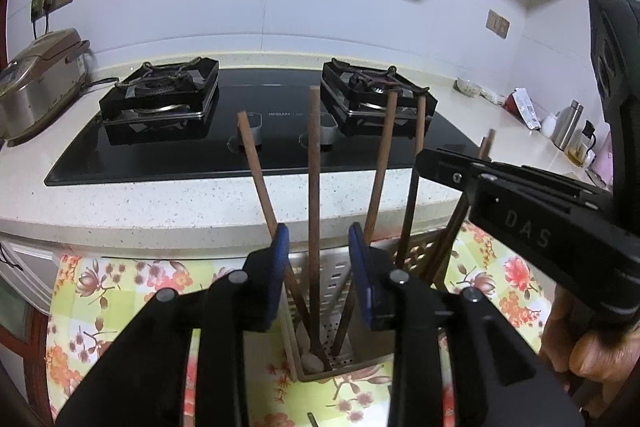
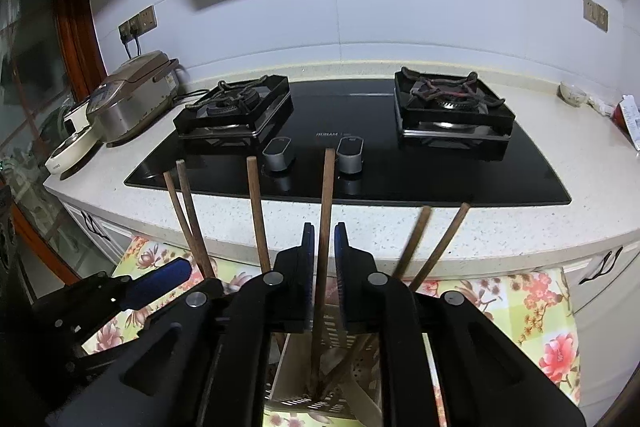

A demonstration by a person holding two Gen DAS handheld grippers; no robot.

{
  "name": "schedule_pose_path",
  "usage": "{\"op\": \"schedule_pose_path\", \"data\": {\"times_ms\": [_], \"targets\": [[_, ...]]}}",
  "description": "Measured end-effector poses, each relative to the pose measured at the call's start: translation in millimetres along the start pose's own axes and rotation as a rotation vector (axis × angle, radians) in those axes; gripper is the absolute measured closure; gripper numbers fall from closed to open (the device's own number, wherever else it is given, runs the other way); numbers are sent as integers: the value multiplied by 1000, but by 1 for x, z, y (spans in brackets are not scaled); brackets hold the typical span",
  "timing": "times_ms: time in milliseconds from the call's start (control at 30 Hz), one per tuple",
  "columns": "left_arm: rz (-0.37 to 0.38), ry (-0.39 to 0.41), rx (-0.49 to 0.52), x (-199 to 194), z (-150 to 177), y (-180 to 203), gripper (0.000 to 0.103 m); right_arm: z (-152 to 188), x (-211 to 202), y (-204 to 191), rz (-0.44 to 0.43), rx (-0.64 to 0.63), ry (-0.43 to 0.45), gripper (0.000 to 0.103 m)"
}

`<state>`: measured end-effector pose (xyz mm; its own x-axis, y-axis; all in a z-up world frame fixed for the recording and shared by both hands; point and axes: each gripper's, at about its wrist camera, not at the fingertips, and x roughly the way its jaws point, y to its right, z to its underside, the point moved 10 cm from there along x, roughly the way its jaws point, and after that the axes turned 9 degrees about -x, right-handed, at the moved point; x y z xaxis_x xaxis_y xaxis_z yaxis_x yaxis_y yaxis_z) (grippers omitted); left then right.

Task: Organize utensils
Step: 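Open both tools to release the chopsticks in the basket, then move both open tools down to the last loose chopsticks on the tablecloth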

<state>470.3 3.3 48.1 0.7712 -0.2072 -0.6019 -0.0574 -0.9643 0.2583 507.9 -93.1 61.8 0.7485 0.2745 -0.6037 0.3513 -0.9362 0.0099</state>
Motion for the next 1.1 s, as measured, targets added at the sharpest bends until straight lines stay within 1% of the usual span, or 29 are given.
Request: {"op": "schedule_pose_path", "data": {"times_ms": [133,200,267,300,367,400,467,500,533,567,667,800,900,1000,1033,1100], "targets": [[0,24,2,-12,-3,0,73,-4,-13,4,2,8,22,87],[5,36,0,-20,-4,1,73,-6,-24,5,5,7,40,82],[8,55,-5,-30,-6,0,73,-6,-35,7,9,10,54,67],[12,60,-6,-33,-6,1,73,-5,-42,9,12,12,65,64],[22,79,-16,-46,-4,0,73,-3,-57,12,19,9,86,54],[24,89,-21,-54,-2,-1,73,0,-64,13,20,8,96,52],[25,95,-30,-64,4,-4,69,9,-80,17,23,11,111,40],[27,96,-38,-68,8,-5,68,14,-87,19,25,14,119,38],[32,94,-47,-74,15,-8,66,23,-94,22,24,20,124,34],[34,89,-54,-77,22,-10,66,30,-98,24,24,24,122,32],[31,52,-85,-82,54,-21,66,66,-103,29,13,37,83,29],[0,-21,-128,-78,106,-40,66,126,-97,34,31,58,5,29],[-5,-79,-146,-73,140,-45,67,165,-86,30,28,61,-58,29],[-5,-154,-124,-63,175,-39,67,203,-76,23,22,53,-120,28],[-6,-168,-115,-60,184,-36,67,214,-72,19,13,58,-138,28],[-6,-215,-103,-52,204,-29,70,235,-65,16,-6,65,-178,28]]}}
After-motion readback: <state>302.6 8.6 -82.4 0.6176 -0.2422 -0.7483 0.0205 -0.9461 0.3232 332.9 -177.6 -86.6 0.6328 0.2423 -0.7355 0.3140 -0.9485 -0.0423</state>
